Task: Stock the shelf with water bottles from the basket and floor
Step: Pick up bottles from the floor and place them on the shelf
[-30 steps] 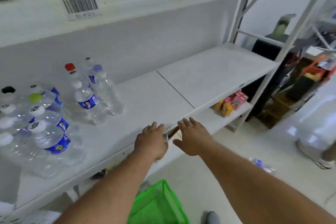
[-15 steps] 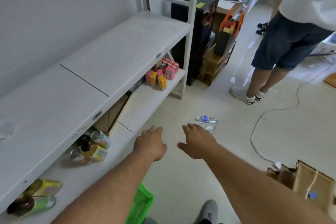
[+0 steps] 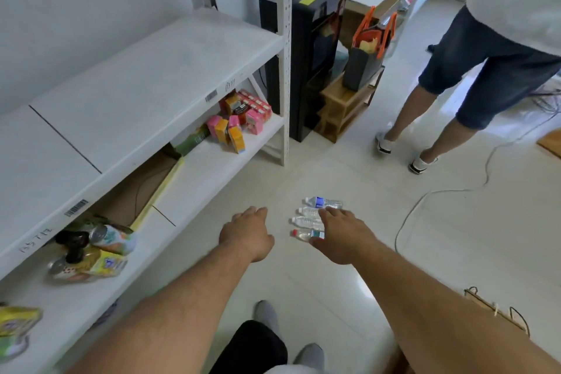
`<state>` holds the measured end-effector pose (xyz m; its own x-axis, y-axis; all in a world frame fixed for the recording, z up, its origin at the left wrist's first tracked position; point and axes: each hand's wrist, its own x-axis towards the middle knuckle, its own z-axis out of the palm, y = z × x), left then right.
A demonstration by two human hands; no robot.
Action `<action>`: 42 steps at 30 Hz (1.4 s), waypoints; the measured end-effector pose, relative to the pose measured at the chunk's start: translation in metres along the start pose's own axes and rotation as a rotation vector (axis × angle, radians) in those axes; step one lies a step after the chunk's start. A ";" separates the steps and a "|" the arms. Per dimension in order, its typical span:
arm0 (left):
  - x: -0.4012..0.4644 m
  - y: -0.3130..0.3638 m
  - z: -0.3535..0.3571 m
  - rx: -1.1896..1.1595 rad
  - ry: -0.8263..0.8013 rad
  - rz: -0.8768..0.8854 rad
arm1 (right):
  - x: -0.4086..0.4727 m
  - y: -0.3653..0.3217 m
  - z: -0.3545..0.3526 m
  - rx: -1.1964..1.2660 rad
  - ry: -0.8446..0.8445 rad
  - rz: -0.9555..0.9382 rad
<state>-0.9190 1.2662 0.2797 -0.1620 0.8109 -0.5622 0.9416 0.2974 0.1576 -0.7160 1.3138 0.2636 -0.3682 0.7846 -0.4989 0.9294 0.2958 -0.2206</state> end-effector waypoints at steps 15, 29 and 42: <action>0.149 0.012 -0.013 -0.278 -0.080 -0.222 | 0.170 0.037 -0.066 -0.247 -0.182 -0.124; 0.180 0.026 -0.034 -0.580 0.019 -0.608 | 0.276 0.040 -0.127 -0.459 -0.312 -0.453; 0.265 0.115 0.086 -1.012 -0.080 -0.959 | 0.417 0.088 -0.079 -0.572 -0.574 -0.598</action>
<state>-0.8280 1.4724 0.0787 -0.5647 0.0661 -0.8227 -0.1499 0.9720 0.1810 -0.7855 1.7106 0.1024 -0.5952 0.0852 -0.7991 0.4050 0.8906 -0.2068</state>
